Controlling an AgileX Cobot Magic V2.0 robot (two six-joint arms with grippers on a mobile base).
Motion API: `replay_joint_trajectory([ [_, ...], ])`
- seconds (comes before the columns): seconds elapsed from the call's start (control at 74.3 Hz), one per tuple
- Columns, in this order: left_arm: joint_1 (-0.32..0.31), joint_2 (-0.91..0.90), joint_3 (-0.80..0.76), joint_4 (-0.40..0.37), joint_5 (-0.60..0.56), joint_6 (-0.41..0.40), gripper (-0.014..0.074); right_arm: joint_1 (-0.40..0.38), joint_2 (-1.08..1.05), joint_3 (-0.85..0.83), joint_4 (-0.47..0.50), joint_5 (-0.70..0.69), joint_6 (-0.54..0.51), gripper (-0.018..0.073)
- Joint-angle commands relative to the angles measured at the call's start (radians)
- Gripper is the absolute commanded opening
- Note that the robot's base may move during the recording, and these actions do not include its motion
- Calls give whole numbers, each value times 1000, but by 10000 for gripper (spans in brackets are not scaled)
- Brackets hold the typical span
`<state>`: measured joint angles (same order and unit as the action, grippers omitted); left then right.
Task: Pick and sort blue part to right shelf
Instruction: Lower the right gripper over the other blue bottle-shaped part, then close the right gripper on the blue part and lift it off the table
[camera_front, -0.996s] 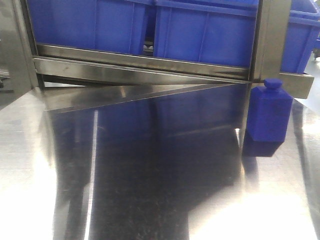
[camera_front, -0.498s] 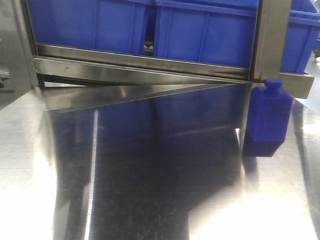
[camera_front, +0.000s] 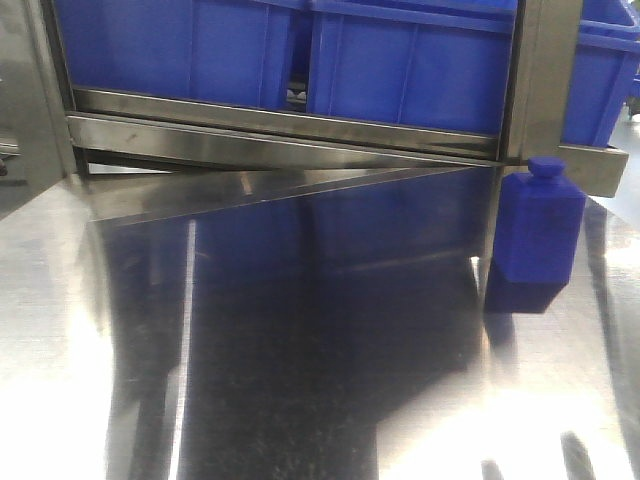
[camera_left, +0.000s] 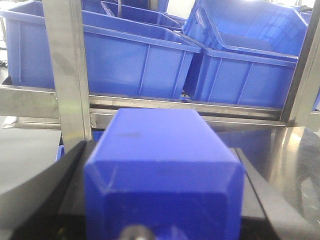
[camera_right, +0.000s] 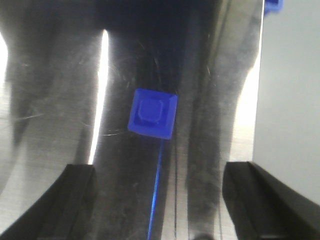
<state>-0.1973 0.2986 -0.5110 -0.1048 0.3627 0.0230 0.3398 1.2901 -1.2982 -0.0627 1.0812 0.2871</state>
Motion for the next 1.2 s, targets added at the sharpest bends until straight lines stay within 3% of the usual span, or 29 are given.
replay_joint_trajectory([
  [0.0,-6,8,-27,-2,-83,1,281,-4,60,-93,-5,-5,6,594],
  [0.404,-6,8,-27,-2,-83,1,281,-3,357,-130,3,-16,6,594],
  [0.768,-6,8,-27,-2,-83,1,281,-4,486,-75,-11,-135,6,588],
  [0.862,-6,8,-27,-2,-83,1,281,-4,487,-69,-14,-144,6,525],
  [1.023,-6,8,-27,-2,-81,1,281,-4,479,-65,-15,-144,6,284],
  [1.185,-6,-5,-27,-2,-79,1,281,-4,419,-30,-20,-178,6,282],
])
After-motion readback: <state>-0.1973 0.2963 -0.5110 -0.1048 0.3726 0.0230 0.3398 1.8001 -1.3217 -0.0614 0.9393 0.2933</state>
